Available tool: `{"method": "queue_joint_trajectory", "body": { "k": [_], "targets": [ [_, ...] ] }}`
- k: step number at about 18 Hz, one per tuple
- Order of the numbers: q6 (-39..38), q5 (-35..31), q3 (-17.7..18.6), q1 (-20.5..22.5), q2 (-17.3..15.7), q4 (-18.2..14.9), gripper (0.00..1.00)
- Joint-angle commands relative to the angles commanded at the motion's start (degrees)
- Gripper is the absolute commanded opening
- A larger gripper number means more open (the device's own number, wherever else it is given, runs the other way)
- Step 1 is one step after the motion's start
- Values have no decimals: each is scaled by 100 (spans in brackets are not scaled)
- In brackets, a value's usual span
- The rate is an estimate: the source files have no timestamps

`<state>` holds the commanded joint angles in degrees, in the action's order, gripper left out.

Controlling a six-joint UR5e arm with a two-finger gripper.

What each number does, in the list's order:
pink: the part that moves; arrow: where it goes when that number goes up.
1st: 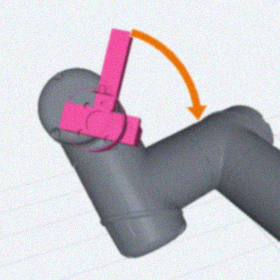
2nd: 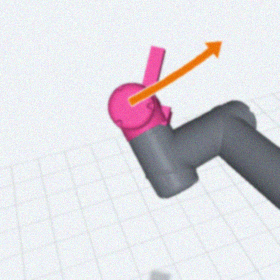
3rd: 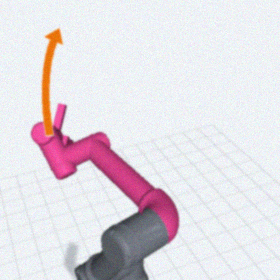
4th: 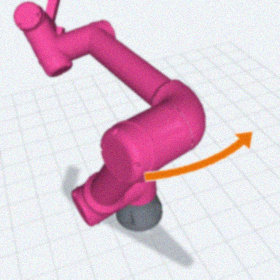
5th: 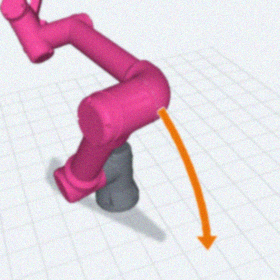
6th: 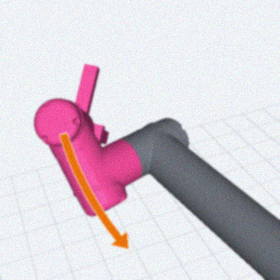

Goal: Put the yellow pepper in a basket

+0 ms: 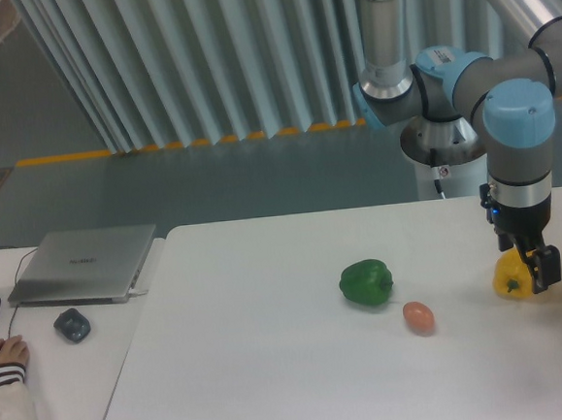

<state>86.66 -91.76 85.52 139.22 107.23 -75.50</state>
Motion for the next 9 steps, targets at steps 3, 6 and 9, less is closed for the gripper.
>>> {"method": "queue_joint_trajectory", "body": {
  "k": [3, 6, 9],
  "targets": [
    [-26, 9, 9, -26, 17, 9, 100],
    [-35, 17, 157, -44, -17, 52, 100],
    [-26, 105, 640, -26, -131, 763, 100]
  ]
}}
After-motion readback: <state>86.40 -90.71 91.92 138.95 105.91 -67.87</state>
